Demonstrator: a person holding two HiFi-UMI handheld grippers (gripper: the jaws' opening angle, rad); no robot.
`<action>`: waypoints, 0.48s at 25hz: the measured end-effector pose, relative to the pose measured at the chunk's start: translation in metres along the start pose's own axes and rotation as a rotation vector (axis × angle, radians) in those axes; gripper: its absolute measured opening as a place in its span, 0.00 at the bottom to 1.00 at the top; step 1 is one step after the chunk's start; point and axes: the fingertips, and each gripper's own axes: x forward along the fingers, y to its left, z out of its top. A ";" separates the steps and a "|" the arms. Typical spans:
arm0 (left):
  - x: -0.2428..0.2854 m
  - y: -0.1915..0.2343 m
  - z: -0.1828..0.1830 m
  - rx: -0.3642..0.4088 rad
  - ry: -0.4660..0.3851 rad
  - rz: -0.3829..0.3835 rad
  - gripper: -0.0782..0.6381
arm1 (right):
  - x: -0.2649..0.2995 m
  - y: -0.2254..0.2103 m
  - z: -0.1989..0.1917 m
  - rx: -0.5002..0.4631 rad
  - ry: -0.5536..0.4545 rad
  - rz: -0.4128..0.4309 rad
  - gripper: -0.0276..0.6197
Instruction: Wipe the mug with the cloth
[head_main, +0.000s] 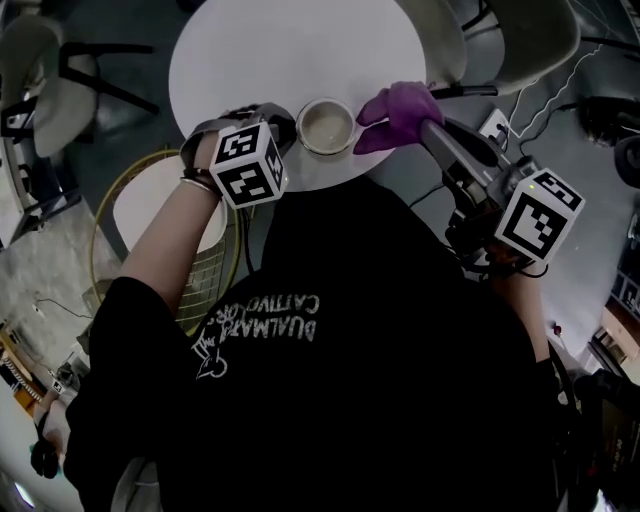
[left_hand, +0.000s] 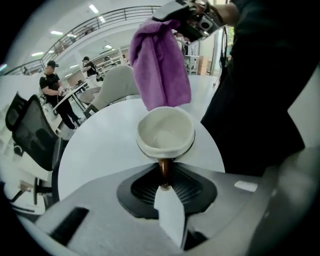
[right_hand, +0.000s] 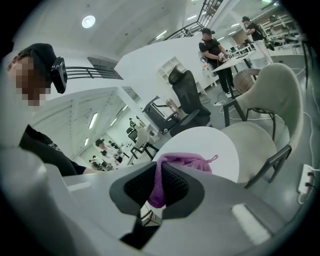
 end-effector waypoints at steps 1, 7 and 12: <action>-0.001 0.000 -0.001 -0.036 -0.010 0.004 0.20 | 0.006 0.005 -0.006 -0.008 0.025 0.033 0.09; 0.000 -0.005 0.004 -0.143 -0.023 0.018 0.20 | 0.034 0.021 -0.085 -0.221 0.367 0.178 0.09; 0.005 -0.004 0.010 -0.192 -0.010 0.026 0.20 | 0.069 0.022 -0.133 -0.291 0.488 0.227 0.09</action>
